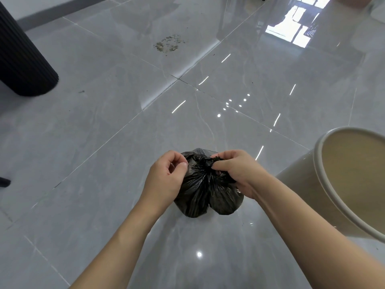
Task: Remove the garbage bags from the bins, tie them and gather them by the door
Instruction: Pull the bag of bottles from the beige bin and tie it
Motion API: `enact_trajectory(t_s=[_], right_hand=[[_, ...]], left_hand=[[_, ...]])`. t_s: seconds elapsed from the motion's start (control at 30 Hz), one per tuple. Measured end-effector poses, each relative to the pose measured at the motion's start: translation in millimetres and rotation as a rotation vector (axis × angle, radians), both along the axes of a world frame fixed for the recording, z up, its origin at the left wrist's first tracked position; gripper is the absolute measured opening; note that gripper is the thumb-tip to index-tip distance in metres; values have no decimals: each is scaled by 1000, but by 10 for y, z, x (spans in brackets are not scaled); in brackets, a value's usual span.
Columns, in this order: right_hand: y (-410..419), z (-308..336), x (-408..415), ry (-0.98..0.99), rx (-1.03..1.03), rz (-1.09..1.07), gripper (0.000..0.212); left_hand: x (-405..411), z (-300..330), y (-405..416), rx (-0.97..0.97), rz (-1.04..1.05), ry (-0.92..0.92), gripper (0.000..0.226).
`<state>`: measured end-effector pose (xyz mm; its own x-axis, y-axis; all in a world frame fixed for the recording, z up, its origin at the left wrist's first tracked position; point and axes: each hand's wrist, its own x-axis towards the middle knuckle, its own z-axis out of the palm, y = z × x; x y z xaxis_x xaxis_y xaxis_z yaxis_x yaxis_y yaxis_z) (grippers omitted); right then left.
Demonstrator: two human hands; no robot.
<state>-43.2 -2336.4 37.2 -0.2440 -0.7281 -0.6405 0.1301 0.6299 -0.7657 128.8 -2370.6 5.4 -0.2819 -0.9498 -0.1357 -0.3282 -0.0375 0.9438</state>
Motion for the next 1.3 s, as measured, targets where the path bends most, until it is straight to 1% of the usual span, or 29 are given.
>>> enact_trajectory(t_s=[0.03, 0.1, 0.17, 0.23, 0.3, 0.37, 0.53, 0.63, 0.7, 0.77, 0.9, 0.97, 1.03, 1.1, 1.17, 1.23, 1.3], right_hand=[[6, -5, -2, 33, -3, 20, 9], [14, -18, -8, 103, -10, 59, 15], [20, -20, -12, 137, -40, 71, 13], [26, -17, -16, 102, -77, 49, 12], [26, -11, -20, 24, -90, 11, 22], [26, -8, -18, -21, -72, -5, 27], [39, -28, -5, -1, -42, 35, 21], [40, -26, -16, 6, -50, 48, 18], [41, -37, -31, 25, -59, 66, 16], [40, -64, -29, 92, -94, 106, 15], [32, -98, -7, 306, -168, 175, 14], [27, -89, -15, 392, -186, 199, 14], [36, -88, -27, 462, -218, 236, 14], [57, -100, -56, 555, -250, 299, 16], [88, -143, -118, 648, -249, 343, 18], [126, -194, -174, 677, -236, 325, 19], [146, -235, -166, 692, -229, 324, 18]], left_hand=[[-8, 2, 1, 4, -6, -10, 17], [-17, 1, 0, 9, -17, -23, 15], [-17, -1, -3, 11, -26, -27, 14], [-16, -1, -8, 15, -35, -29, 13], [-16, -1, -18, 21, -45, -34, 12], [-12, 1, -29, 27, -64, -39, 11], [-5, 21, -51, 3, -109, -64, 6], [-32, 3, -56, -17, -100, -123, 10], [-45, -8, -81, 4, -85, -160, 12], [-64, 5, -112, 76, -73, -112, 15], [-94, 92, -175, 270, -25, 70, 17], [-84, 139, -195, 375, -49, 137, 16], [-56, 157, -218, 397, -92, 147, 17], [0, 145, -248, 330, -128, 88, 20], [94, 89, -296, 226, -149, -59, 24], [207, 2, -336, 150, -139, -202, 26], [283, -83, -336, 121, -107, -251, 26]])
